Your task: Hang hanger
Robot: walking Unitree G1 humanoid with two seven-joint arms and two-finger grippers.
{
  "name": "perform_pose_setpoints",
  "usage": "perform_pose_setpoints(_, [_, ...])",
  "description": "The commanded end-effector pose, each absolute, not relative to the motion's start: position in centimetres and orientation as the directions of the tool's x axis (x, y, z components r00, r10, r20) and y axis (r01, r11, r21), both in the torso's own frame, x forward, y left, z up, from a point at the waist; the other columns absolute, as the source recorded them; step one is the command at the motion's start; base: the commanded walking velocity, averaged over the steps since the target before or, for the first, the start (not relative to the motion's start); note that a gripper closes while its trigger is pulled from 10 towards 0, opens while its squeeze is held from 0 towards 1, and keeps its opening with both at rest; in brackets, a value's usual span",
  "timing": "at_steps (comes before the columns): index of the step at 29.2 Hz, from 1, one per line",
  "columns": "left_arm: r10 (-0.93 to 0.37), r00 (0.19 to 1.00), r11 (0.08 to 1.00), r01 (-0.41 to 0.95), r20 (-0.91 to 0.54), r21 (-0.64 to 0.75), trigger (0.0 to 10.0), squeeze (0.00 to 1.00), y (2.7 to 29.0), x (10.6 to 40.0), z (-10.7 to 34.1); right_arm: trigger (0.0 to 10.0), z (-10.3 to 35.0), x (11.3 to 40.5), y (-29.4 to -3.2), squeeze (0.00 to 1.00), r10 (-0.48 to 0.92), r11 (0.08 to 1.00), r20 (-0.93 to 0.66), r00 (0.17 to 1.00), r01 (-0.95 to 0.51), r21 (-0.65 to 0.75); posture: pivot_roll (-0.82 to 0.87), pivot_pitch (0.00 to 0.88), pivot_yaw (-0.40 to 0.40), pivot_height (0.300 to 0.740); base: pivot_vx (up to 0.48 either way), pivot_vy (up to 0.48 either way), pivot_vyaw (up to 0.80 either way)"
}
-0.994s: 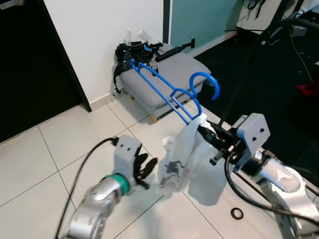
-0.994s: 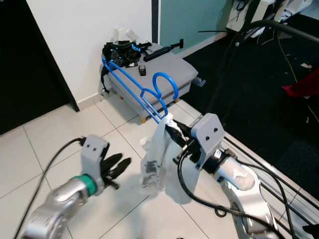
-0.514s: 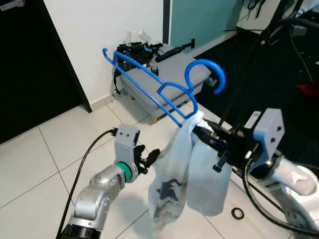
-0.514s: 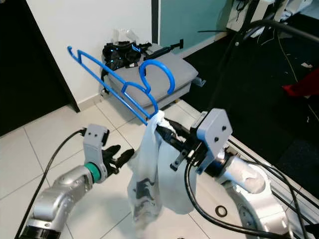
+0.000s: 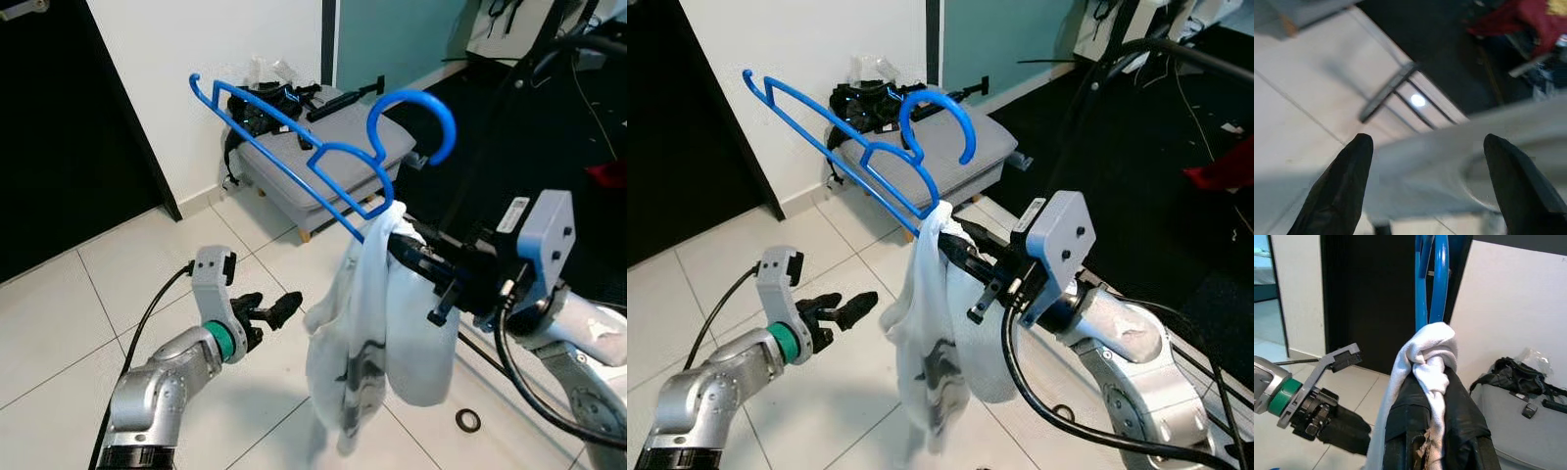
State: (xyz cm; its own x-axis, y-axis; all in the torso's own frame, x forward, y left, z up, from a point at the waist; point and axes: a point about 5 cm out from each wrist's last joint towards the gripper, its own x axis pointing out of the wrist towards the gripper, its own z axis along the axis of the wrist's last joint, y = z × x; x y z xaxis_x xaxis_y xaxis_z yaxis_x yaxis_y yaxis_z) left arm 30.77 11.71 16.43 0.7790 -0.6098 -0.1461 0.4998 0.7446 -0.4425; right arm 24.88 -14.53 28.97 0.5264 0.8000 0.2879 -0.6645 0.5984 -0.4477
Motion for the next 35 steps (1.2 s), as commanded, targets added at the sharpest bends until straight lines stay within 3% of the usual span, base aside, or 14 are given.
perform_pose_setpoints(1, [-0.639,0.745,0.727,0.502,-0.192,-0.469,10.0,0.0,11.3,30.2,15.5,0.0,29.9,24.2,-14.0,0.0,0.828,0.561,0.305,0.471,-0.675,-0.479,-0.18,0.195,0.168,0.74,0.0,0.0,0.0])
perform_pose_setpoints(15, [-0.647,0.724,0.694,0.429,-0.24,-0.578,10.0,0.0,10.1,30.6,14.4,0.0,30.7,24.0,-13.9,0.0,0.844,0.535,0.293,0.448,-0.671,-0.514,-0.2,0.188,0.167,0.74,0.0,0.0,0.0])
perform_pose_setpoints(31, [-0.554,0.73,0.781,0.291,-0.4,-0.552,10.0,0.0,10.7,30.3,11.2,0.0,31.5,23.8,-13.4,0.0,0.854,0.52,0.307,0.42,-0.666,-0.536,-0.19,0.191,0.165,0.74,0.0,0.0,0.0])
perform_pose_setpoints(32, [-0.543,0.738,0.788,0.281,-0.402,-0.548,0.5,0.0,10.6,30.5,11.1,0.0,31.6,23.7,-13.3,0.0,0.856,0.516,0.308,0.414,-0.667,-0.537,-0.19,0.191,0.165,0.74,0.0,0.0,0.0])
perform_pose_setpoints(35, [-0.537,0.749,0.784,0.276,-0.387,-0.555,0.0,0.0,10.4,30.8,11.3,0.0,31.7,23.7,-13.2,0.0,0.858,0.514,0.309,0.41,-0.669,-0.538,-0.2,0.194,0.163,0.74,0.0,0.0,0.0])
